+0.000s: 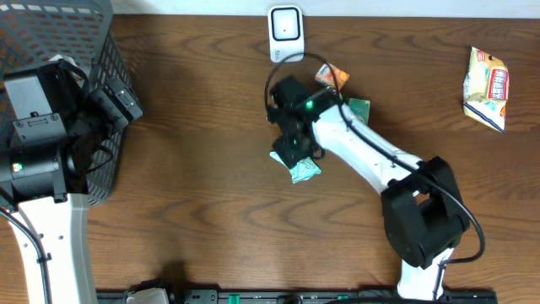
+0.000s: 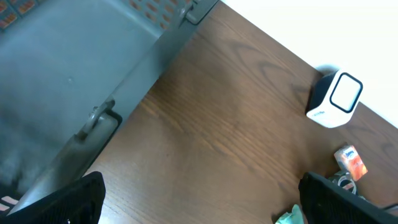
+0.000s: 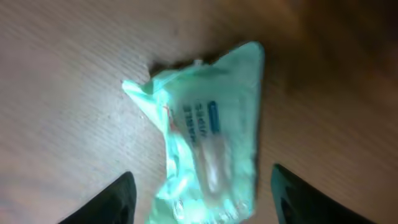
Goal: Scan the item barcode
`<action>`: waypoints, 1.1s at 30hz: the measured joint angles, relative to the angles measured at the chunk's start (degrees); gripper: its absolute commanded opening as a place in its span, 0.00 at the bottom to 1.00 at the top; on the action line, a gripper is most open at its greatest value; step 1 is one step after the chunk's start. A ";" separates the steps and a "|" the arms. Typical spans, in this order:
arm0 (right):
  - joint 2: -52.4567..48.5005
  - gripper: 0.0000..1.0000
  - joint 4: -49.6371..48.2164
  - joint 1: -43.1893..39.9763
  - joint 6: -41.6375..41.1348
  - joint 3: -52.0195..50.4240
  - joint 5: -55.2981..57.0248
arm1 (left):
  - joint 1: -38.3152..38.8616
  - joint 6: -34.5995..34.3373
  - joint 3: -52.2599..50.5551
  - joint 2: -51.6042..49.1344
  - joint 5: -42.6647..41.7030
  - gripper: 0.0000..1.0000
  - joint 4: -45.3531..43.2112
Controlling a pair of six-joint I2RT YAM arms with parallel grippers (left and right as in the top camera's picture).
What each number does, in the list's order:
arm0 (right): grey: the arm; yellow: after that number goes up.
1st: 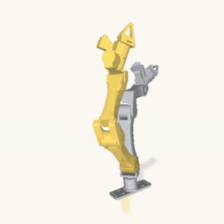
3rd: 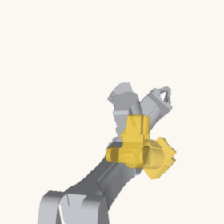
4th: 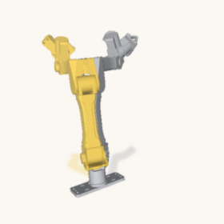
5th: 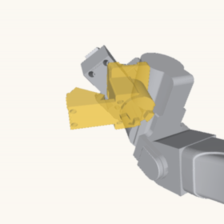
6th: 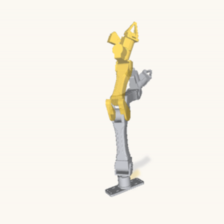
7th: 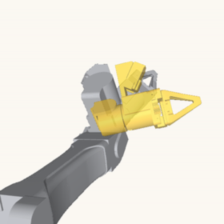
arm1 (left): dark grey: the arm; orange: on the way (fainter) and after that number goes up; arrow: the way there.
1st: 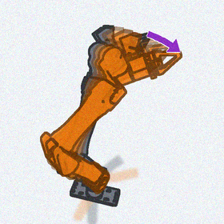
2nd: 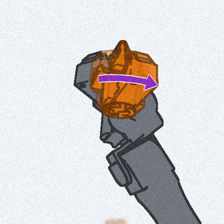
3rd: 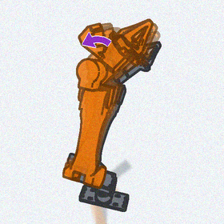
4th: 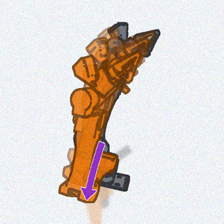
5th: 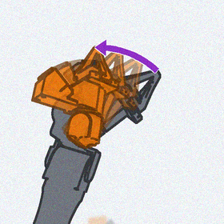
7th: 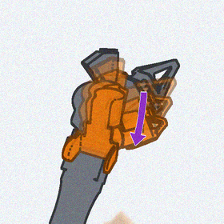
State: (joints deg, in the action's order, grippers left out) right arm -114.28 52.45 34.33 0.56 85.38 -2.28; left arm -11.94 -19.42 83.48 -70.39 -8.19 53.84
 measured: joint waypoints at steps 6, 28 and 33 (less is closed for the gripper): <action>-0.33 0.35 -8.02 0.04 -0.48 -8.57 -0.46 | 0.00 0.00 0.00 0.00 0.00 0.98 -0.04; -0.81 0.01 -43.32 -5.27 -1.33 5.11 7.58 | 0.00 0.00 0.00 0.00 -0.02 0.98 0.00; -4.24 0.01 -63.34 -10.14 -4.87 6.23 6.45 | -0.02 0.00 0.00 0.00 0.00 0.98 -0.04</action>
State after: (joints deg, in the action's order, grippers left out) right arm -118.52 -10.90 24.18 -4.32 91.61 4.16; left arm -11.97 -19.42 83.48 -70.39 -8.19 53.80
